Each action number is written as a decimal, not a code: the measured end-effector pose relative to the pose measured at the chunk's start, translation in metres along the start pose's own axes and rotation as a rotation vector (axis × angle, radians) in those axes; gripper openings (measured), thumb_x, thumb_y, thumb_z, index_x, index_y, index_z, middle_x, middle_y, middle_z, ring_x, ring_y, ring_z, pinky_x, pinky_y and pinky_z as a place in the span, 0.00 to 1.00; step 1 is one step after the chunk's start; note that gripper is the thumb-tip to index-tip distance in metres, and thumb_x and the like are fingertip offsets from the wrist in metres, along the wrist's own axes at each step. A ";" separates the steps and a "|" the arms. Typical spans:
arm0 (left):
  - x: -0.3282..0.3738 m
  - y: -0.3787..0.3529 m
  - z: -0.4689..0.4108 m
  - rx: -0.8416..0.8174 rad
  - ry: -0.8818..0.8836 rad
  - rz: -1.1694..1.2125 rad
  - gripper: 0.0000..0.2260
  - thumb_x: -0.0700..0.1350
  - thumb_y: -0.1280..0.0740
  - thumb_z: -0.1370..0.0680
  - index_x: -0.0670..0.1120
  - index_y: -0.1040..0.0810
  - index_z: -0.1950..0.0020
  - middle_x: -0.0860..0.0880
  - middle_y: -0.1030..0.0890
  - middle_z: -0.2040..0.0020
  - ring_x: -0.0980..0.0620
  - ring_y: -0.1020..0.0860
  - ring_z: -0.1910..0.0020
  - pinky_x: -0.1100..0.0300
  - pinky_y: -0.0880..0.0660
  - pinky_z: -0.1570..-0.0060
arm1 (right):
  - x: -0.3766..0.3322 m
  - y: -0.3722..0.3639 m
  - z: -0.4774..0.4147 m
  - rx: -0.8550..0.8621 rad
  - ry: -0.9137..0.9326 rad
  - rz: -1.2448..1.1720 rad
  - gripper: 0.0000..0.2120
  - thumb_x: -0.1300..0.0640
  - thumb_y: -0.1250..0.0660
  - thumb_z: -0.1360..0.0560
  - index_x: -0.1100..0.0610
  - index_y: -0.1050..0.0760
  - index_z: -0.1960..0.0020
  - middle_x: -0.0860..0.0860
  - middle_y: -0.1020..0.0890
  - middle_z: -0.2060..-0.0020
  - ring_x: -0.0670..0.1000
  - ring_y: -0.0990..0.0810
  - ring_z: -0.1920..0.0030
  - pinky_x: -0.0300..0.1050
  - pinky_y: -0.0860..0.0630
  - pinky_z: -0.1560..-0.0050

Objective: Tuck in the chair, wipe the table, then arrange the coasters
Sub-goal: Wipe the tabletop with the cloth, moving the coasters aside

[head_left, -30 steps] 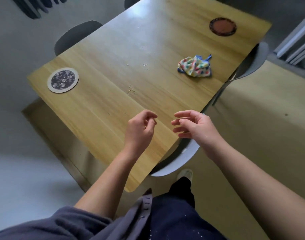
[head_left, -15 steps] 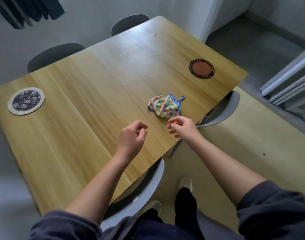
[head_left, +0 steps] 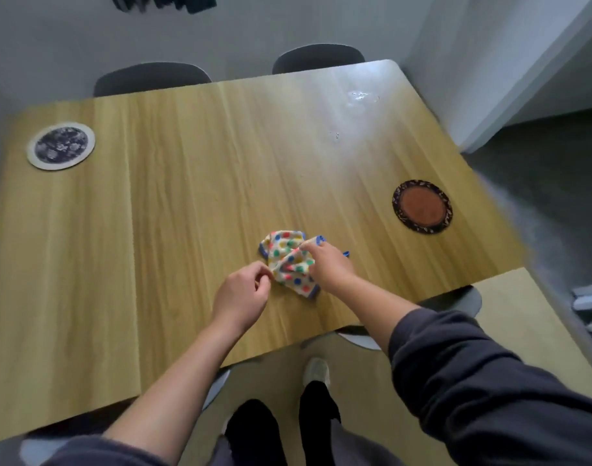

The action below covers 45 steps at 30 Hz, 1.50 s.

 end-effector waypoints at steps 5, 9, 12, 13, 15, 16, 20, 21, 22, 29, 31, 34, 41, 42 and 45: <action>0.003 0.001 -0.007 0.115 0.100 0.014 0.07 0.45 0.39 0.21 0.52 0.22 0.52 0.55 0.19 0.59 0.58 0.22 0.61 0.56 0.22 0.62 | 0.013 0.004 -0.028 0.046 0.095 0.082 0.14 0.56 0.37 0.23 0.50 0.27 0.37 0.52 0.24 0.46 0.57 0.24 0.44 0.46 0.33 0.55; -0.003 0.000 -0.013 0.135 0.155 0.017 0.07 0.46 0.39 0.21 0.53 0.22 0.51 0.57 0.20 0.60 0.59 0.22 0.62 0.57 0.22 0.64 | 0.019 0.005 -0.046 0.004 0.150 0.149 0.13 0.55 0.39 0.22 0.49 0.24 0.39 0.51 0.26 0.51 0.57 0.24 0.44 0.45 0.33 0.54; -0.005 -0.004 -0.022 0.118 0.178 0.005 0.07 0.46 0.39 0.21 0.53 0.22 0.52 0.56 0.20 0.59 0.58 0.22 0.60 0.58 0.23 0.63 | 0.018 0.011 -0.048 0.015 0.188 0.091 0.10 0.54 0.38 0.21 0.51 0.22 0.43 0.50 0.28 0.53 0.56 0.25 0.45 0.45 0.32 0.53; -0.005 -0.006 -0.026 0.111 0.182 0.004 0.07 0.45 0.39 0.22 0.52 0.22 0.52 0.56 0.20 0.58 0.56 0.22 0.59 0.57 0.23 0.61 | 0.016 0.015 -0.046 0.022 0.200 0.024 0.10 0.54 0.38 0.21 0.52 0.23 0.43 0.51 0.27 0.52 0.56 0.25 0.46 0.46 0.31 0.52; -0.003 -0.008 -0.036 0.084 0.177 0.002 0.06 0.44 0.38 0.23 0.51 0.21 0.53 0.53 0.20 0.55 0.53 0.23 0.56 0.56 0.24 0.58 | 0.010 0.025 -0.039 0.029 0.233 -0.129 0.08 0.57 0.38 0.22 0.55 0.25 0.43 0.54 0.24 0.50 0.56 0.25 0.48 0.48 0.28 0.51; -0.002 -0.009 -0.042 0.059 0.165 0.007 0.06 0.44 0.38 0.23 0.50 0.21 0.52 0.52 0.21 0.54 0.51 0.23 0.55 0.55 0.25 0.56 | 0.006 0.033 -0.035 0.038 0.239 -0.210 0.07 0.58 0.38 0.22 0.55 0.26 0.45 0.54 0.23 0.51 0.55 0.24 0.52 0.48 0.28 0.52; 0.013 -0.014 -0.064 -0.124 0.071 0.093 0.07 0.46 0.35 0.25 0.49 0.22 0.48 0.51 0.19 0.50 0.51 0.22 0.52 0.57 0.25 0.53 | -0.008 0.064 -0.015 0.091 0.208 -0.475 0.02 0.58 0.37 0.22 0.52 0.29 0.51 0.49 0.22 0.65 0.46 0.25 0.65 0.43 0.29 0.64; 0.018 -0.016 -0.067 -0.163 0.045 0.117 0.08 0.47 0.35 0.25 0.49 0.22 0.46 0.50 0.18 0.50 0.51 0.21 0.52 0.57 0.24 0.53 | -0.014 0.072 -0.010 0.099 0.209 -0.520 0.02 0.58 0.36 0.23 0.52 0.28 0.52 0.50 0.21 0.63 0.48 0.22 0.63 0.45 0.25 0.63; 0.022 -0.016 -0.068 -0.169 0.028 0.161 0.08 0.46 0.35 0.25 0.49 0.22 0.47 0.50 0.18 0.51 0.50 0.21 0.53 0.55 0.24 0.53 | -0.021 0.081 -0.005 0.097 0.219 -0.566 0.02 0.58 0.34 0.23 0.52 0.27 0.52 0.51 0.19 0.62 0.51 0.20 0.61 0.49 0.21 0.60; 0.046 0.046 -0.088 -0.167 -0.094 0.643 0.18 0.34 0.41 0.24 0.49 0.28 0.38 0.52 0.23 0.40 0.53 0.25 0.40 0.58 0.28 0.42 | -0.065 0.144 0.035 -0.170 0.500 -0.603 0.20 0.69 0.38 0.23 0.44 0.21 0.56 0.43 0.17 0.58 0.49 0.16 0.53 0.48 0.18 0.53; 0.059 0.064 -0.090 -0.370 -0.141 0.666 0.17 0.36 0.44 0.23 0.47 0.26 0.38 0.49 0.21 0.42 0.52 0.23 0.42 0.55 0.25 0.43 | -0.070 0.159 0.041 -0.182 0.544 -0.614 0.22 0.70 0.39 0.23 0.42 0.20 0.54 0.46 0.16 0.53 0.51 0.17 0.47 0.49 0.18 0.51; 0.069 0.076 -0.087 -0.488 -0.148 0.572 0.20 0.41 0.44 0.30 0.39 0.22 0.41 0.43 0.19 0.46 0.48 0.21 0.48 0.50 0.25 0.44 | -0.070 0.171 0.040 -0.114 0.574 -0.674 0.24 0.72 0.41 0.25 0.45 0.20 0.48 0.53 0.16 0.51 0.54 0.17 0.48 0.49 0.18 0.50; 0.057 0.090 -0.078 -0.488 -0.146 0.627 0.10 0.37 0.35 0.22 0.43 0.22 0.41 0.38 0.19 0.46 0.45 0.19 0.48 0.50 0.24 0.43 | -0.060 0.168 0.025 -0.109 0.491 -0.510 0.22 0.68 0.38 0.25 0.44 0.25 0.41 0.48 0.19 0.57 0.46 0.19 0.56 0.50 0.19 0.53; 0.057 0.091 -0.079 -0.455 -0.149 0.611 0.08 0.38 0.34 0.22 0.43 0.22 0.43 0.38 0.19 0.48 0.44 0.19 0.49 0.47 0.24 0.43 | -0.062 0.165 0.025 -0.127 0.479 -0.515 0.21 0.66 0.37 0.25 0.46 0.25 0.39 0.48 0.18 0.57 0.46 0.19 0.56 0.49 0.19 0.55; 0.058 0.091 -0.081 -0.330 -0.153 0.541 0.05 0.41 0.30 0.24 0.43 0.21 0.50 0.39 0.17 0.54 0.39 0.19 0.51 0.42 0.24 0.45 | -0.070 0.160 0.027 -0.184 0.408 -0.520 0.20 0.52 0.31 0.25 0.49 0.28 0.35 0.46 0.16 0.54 0.44 0.17 0.54 0.42 0.21 0.57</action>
Point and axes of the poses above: each hand's wrist, its own z-axis away from the middle knuckle, its own y-axis out of the back of the hand, x = y × z, the point moved 3 cm from there along -z, towards the middle knuckle
